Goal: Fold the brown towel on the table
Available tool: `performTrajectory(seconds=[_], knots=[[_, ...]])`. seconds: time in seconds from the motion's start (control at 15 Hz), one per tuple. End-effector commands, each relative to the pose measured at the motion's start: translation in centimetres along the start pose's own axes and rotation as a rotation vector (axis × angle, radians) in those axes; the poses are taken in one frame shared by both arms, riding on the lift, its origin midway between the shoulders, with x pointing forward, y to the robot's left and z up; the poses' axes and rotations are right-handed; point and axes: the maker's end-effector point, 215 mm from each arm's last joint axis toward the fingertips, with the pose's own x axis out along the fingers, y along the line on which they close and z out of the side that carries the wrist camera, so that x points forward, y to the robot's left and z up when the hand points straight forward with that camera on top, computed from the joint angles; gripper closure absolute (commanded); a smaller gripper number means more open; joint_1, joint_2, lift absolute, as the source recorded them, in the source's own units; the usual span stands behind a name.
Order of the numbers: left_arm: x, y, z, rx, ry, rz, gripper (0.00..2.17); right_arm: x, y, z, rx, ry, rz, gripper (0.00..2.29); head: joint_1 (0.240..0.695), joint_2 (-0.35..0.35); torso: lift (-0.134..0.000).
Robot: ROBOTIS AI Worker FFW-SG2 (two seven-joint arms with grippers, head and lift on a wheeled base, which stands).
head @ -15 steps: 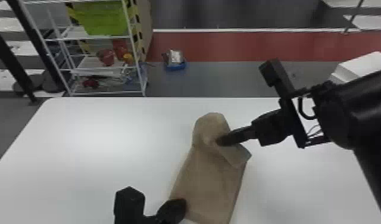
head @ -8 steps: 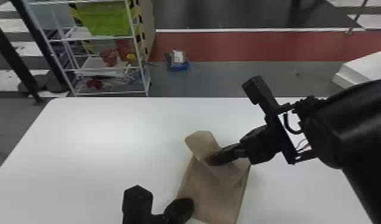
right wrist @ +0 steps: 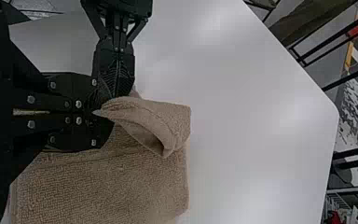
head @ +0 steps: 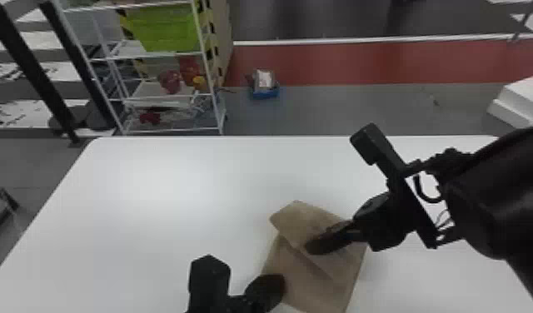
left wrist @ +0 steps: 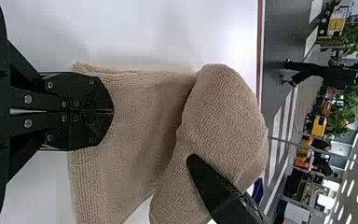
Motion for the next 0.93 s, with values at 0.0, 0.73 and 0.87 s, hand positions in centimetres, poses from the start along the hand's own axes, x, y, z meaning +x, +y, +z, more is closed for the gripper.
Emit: performTrajectory(seconds=[0.0,0.73,0.87], knots=[[0.1,0.0,0.3,0.015,-0.003,0.008,1.98,-1.7,-1.4,-0.6,0.017,-0.002,-0.019,1.42,0.695,0.079,-0.124],[1.0,-1.5,0.7,0.034,0.014,-0.002,1.98,1.6,1.3,0.0,0.019,0.008,0.044,1.42,0.695,0.054,-0.124],[0.8,-1.1,0.7,0.035,0.006,0.003,1.98,2.0,1.2,-0.8,0.024,0.025,0.036,1.42,0.695,0.070,-0.124]])
